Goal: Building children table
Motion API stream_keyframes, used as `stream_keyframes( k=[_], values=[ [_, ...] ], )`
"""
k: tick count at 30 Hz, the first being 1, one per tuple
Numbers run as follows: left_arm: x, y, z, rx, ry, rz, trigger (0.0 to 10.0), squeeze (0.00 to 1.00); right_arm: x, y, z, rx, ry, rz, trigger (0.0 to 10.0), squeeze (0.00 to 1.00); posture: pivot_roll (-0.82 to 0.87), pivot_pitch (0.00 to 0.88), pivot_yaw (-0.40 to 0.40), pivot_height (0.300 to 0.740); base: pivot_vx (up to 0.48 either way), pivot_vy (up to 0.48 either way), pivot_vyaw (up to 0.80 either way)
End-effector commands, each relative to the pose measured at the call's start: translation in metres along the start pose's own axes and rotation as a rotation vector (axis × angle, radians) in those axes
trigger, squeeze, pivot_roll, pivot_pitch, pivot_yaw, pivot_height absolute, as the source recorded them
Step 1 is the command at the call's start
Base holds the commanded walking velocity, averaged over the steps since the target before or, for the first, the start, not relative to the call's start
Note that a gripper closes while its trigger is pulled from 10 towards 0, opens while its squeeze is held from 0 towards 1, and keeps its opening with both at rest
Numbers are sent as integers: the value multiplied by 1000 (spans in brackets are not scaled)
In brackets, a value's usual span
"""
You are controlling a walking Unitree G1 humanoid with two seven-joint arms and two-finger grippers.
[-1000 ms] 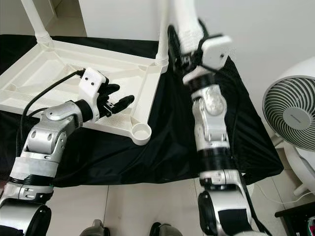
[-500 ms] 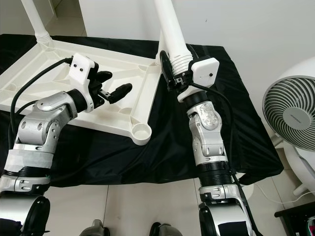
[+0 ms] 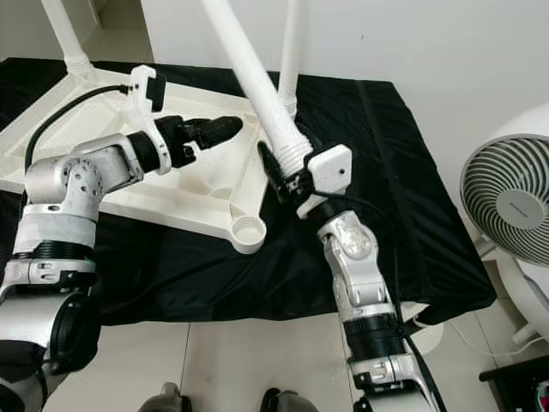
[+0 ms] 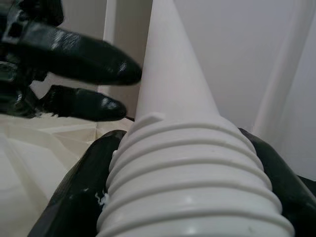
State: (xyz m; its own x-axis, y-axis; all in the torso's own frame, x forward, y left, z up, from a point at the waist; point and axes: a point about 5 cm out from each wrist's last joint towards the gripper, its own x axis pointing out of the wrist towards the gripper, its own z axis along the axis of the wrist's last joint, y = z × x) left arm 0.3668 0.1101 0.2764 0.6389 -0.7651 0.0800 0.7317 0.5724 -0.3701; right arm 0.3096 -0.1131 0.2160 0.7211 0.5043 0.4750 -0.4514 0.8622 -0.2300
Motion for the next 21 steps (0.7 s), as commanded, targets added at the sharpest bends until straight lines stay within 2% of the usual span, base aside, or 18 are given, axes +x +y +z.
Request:
stream_keyframes(
  k=[1,3,4,8,15,21],
  values=[
    [5,-7,0,-63,10,-79,10000,0,-2,5,1,-7,5,27,10000,0,87,68,-42,740,0,0,0],
    [7,-8,1,-87,13,-89,10000,0,-4,8,0,-7,13,32,10000,0,83,67,-38,740,0,0,0],
    [9,-11,4,-135,11,-106,10000,0,-6,11,-3,-5,25,36,10000,0,80,66,-34,740,0,0,0],
    [11,-15,7,-169,-1,-135,10000,0,-6,12,-5,-2,34,37,10000,0,80,66,-34,740,0,0,0],
    [14,-29,7,-191,2,-241,10000,0,-8,15,-12,5,63,32,10000,0,79,56,-29,740,0,0,0],
    [16,-30,4,-206,19,-238,10000,0,-6,16,-13,4,64,33,10000,0,80,50,-28,740,0,0,0]
  ],
)
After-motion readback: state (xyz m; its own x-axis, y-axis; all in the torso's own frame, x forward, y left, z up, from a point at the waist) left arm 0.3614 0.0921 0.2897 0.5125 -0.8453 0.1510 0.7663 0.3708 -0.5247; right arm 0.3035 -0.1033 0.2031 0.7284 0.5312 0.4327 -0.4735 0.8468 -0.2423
